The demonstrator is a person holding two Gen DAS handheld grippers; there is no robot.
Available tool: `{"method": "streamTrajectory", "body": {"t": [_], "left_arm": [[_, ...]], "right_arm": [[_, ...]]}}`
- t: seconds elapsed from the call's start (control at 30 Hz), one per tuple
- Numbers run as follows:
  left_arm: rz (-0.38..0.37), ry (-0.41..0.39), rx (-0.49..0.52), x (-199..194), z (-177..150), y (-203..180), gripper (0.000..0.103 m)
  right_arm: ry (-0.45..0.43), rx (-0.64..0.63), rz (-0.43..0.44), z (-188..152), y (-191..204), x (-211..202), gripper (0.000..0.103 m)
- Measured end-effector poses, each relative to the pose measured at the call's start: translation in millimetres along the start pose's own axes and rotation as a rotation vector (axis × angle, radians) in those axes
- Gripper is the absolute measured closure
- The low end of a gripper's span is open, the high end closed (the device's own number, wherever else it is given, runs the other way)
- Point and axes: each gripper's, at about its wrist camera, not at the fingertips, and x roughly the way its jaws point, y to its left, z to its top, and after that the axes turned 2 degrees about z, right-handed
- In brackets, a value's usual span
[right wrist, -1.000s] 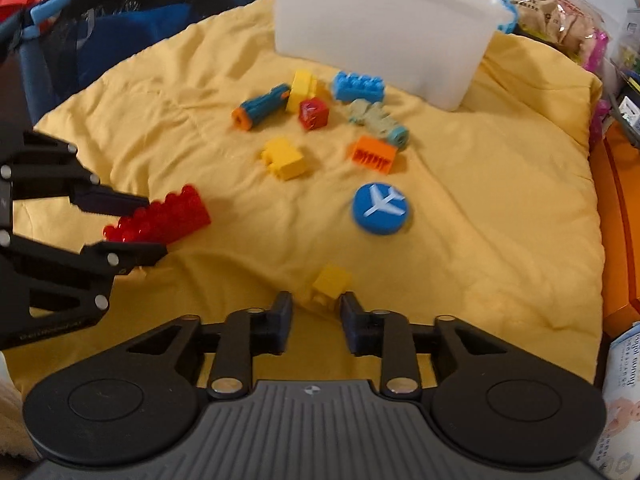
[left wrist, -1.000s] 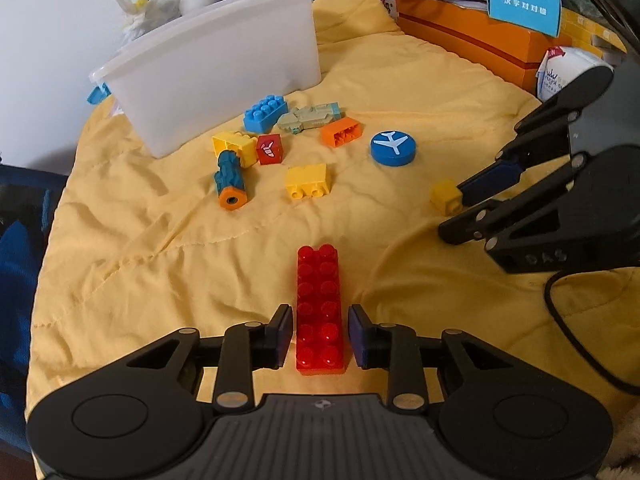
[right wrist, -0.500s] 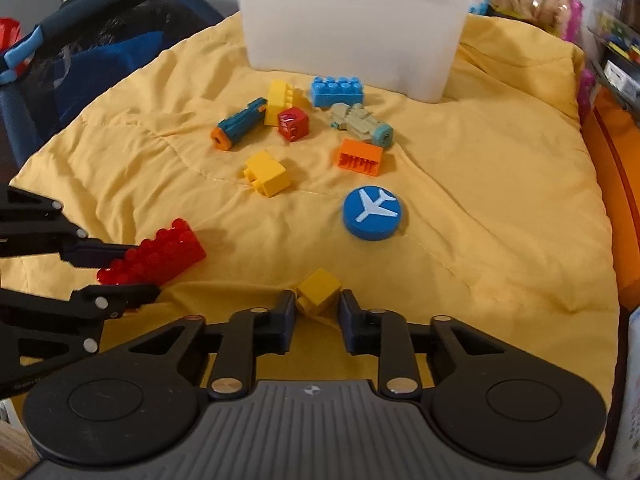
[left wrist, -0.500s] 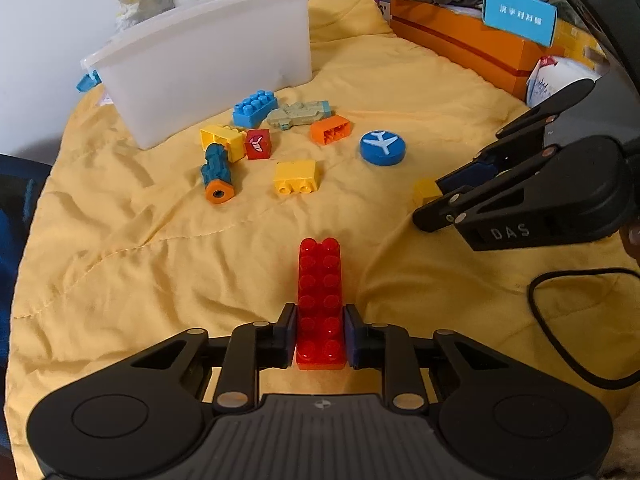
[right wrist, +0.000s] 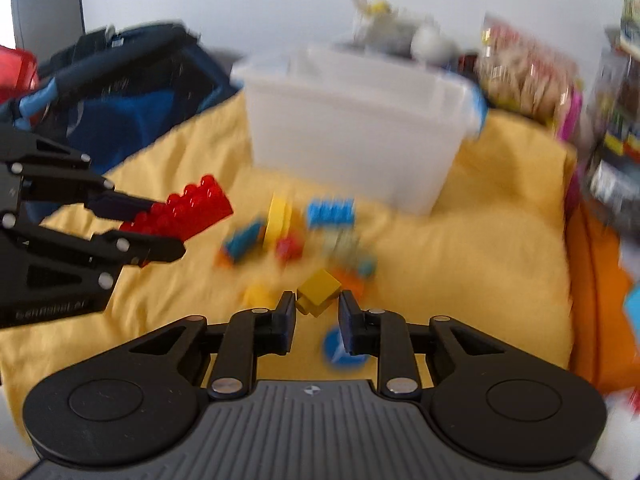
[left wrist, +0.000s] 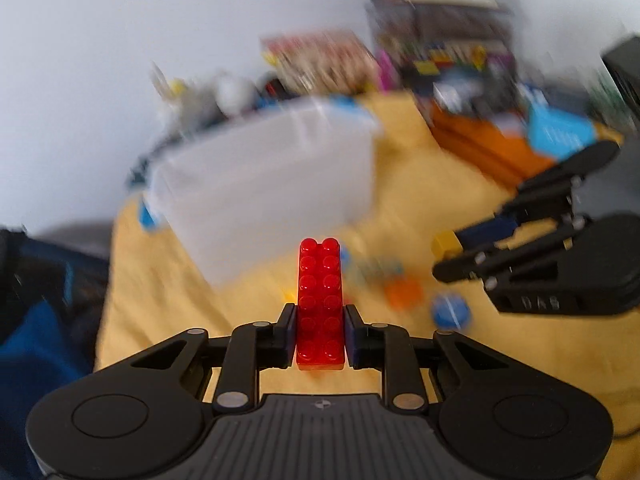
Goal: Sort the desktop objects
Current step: 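Carry red and yellow bricks over the white bin and open both tools, then withdraw both open tools from the bin back over the pile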
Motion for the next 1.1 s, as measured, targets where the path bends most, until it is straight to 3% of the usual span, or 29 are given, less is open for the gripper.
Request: {"method": "streamTrajectory", "body": {"t": [0.13,0.27,0.4,0.5,0.67,0.7,0.77,0.93,1.1], "left_arm": [[0.053,-0.087,-0.008,5.3,48.0,21.9,0.076],[0.087,-0.117,0.005,19.6,82.4,37.6,0.076],[0.110,-0.112,-0.049,50.9,108.1,57.0,0.076],[0.138,-0.106,-0.078,79.1,117.7,66.3,0.076],[0.140,-0.030,-0.092,107.3,112.4,68.9,0.071],[0.132,-0.025,-0.088,107.2,110.7,67.9,0.066],[0.133,-0.042,-0.058,98.9,106.1,62.3,0.060],[0.098,-0.095,-0.041,60.6,89.2,51.1,0.056],[0.114,-0.117,0.030,28.6,39.3,11.3,0.043]], "right_arm": [[-0.111,0.013,-0.043,50.9,-15.9,-0.9,0.077],[-0.181,0.001,-0.084,94.0,-31.3,5.7,0.077],[-0.201,0.083,-0.064,123.5,-54.6,31.0,0.077],[-0.169,0.087,-0.102,134.1,-61.8,62.7,0.077],[-0.071,0.124,-0.154,128.3,-66.7,102.1,0.073],[-0.068,0.122,-0.153,127.3,-69.2,102.8,0.065],[-0.102,0.113,-0.168,122.0,-69.2,95.1,0.056],[-0.230,0.124,-0.143,103.3,-68.0,52.5,0.056],[-0.191,0.066,-0.100,59.1,-57.5,31.1,0.056]]}}
